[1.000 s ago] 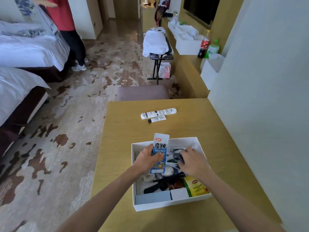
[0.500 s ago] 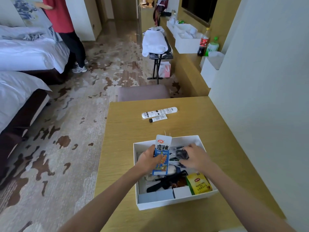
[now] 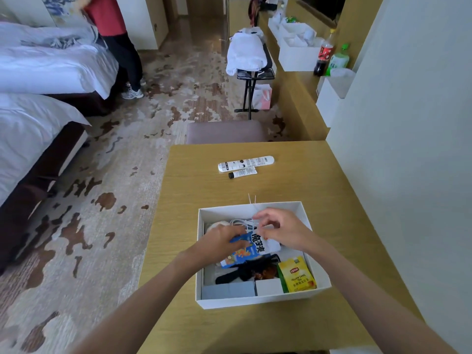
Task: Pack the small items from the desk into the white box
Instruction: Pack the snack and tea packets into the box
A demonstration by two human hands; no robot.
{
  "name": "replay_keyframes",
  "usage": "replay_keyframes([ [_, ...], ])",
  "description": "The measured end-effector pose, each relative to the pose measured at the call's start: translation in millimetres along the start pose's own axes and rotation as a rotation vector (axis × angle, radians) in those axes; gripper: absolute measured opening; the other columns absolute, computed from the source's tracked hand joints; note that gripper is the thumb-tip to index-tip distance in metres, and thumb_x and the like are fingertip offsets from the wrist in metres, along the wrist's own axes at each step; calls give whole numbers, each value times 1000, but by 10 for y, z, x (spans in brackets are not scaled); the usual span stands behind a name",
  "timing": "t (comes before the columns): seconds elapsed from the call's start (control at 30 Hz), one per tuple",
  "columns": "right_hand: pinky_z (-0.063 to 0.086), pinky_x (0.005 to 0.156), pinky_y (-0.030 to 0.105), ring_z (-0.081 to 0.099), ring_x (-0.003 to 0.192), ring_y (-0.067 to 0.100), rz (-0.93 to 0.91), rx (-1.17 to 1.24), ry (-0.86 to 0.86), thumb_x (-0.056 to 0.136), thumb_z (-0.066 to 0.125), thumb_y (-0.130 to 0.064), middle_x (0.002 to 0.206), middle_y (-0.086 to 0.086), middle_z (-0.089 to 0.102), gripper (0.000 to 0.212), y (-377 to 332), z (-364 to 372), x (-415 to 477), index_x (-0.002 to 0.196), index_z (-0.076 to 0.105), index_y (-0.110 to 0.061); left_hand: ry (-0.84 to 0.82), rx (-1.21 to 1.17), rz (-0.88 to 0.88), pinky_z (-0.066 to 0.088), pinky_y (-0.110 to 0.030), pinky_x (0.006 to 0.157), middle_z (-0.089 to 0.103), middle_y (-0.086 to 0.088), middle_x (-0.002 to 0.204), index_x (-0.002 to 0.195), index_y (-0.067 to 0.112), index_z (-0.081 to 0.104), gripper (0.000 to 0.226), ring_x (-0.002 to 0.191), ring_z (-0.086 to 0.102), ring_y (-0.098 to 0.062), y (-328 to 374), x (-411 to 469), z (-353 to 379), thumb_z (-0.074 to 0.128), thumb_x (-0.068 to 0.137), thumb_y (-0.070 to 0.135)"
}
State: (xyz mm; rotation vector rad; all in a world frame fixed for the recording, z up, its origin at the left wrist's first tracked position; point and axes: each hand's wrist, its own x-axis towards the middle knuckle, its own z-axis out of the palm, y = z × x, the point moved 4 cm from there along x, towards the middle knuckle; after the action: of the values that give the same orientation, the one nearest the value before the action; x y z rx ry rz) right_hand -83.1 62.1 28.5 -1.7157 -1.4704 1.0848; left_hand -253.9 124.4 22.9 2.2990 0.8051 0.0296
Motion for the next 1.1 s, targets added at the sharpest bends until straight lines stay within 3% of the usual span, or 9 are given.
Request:
replay_keyframes([
  [0.1, 56, 79, 27, 69, 80, 6, -15, -101, -111, 87, 69, -9, 89, -3, 71, 21, 89, 94, -32, 104, 69, -22, -47, 37, -21, 48, -34, 72, 66, -5, 89, 102, 17, 62, 22, 82, 62, -21, -9, -44, 58, 55, 93, 36],
  [0.23, 51, 64, 18, 66, 70, 0, -23, -298, -290, 91, 59, -8, 83, -11, 67, 19, 201, 319, -101, 101, 69, -21, -102, 179, -5, 46, -30, 73, 71, -2, 97, 106, 21, 63, 21, 88, 63, -19, -91, -151, 175, 54, 93, 34],
  [0.33, 52, 66, 20, 69, 71, 3, -3, -330, -378, 92, 58, -8, 87, -2, 70, 16, 300, 505, -154, 103, 67, -16, -179, 337, -7, 44, -30, 74, 69, -1, 104, 107, 23, 63, 20, 96, 62, -19, -153, -234, 287, 53, 93, 32],
  [0.47, 49, 63, 21, 65, 70, 4, -33, -446, -454, 92, 61, -17, 85, -3, 74, 16, 332, 612, -174, 107, 66, -18, -191, 482, -2, 46, -33, 76, 67, -4, 109, 111, 20, 63, 23, 101, 60, -23, -136, -298, 338, 49, 93, 24],
  [0.53, 49, 68, 23, 64, 79, 7, -67, -526, -471, 91, 61, -25, 94, -5, 71, 19, 313, 567, -156, 110, 65, -21, -176, 495, 3, 47, -34, 76, 65, -4, 110, 111, 19, 62, 24, 102, 59, -23, -135, -330, 333, 47, 94, 25],
  [0.67, 46, 70, 27, 58, 86, 12, -187, -640, -378, 92, 58, -30, 104, -4, 63, 21, 246, 324, -62, 110, 63, -20, -41, 460, -26, 48, -35, 84, 61, 0, 117, 116, 20, 61, 29, 111, 53, -18, -178, -372, 279, 44, 97, 32],
  [0.83, 51, 78, 30, 61, 86, 9, -255, -458, -184, 94, 57, -27, 104, -10, 63, 19, 165, -111, 87, 110, 67, -22, 314, 246, -42, 51, -32, 82, 66, -3, 112, 108, 14, 67, 20, 102, 59, -19, -124, -342, 75, 56, 93, 19],
  [0.93, 51, 71, 18, 62, 85, 1, -270, -347, -101, 95, 58, -25, 101, -14, 64, 13, 157, -353, 209, 105, 66, -24, 503, 116, -85, 48, -28, 79, 68, -6, 101, 100, 8, 70, 16, 93, 61, -22, -92, -246, -89, 59, 89, 8],
  [1.1, 47, 66, 9, 58, 85, -6, -226, -243, 10, 96, 57, -21, 95, -16, 63, 16, 135, -615, 567, 109, 66, -22, 508, 60, -204, 53, -36, 77, 67, -2, 106, 106, 14, 67, 20, 91, 61, -17, -236, 103, -360, 53, 91, 13],
])
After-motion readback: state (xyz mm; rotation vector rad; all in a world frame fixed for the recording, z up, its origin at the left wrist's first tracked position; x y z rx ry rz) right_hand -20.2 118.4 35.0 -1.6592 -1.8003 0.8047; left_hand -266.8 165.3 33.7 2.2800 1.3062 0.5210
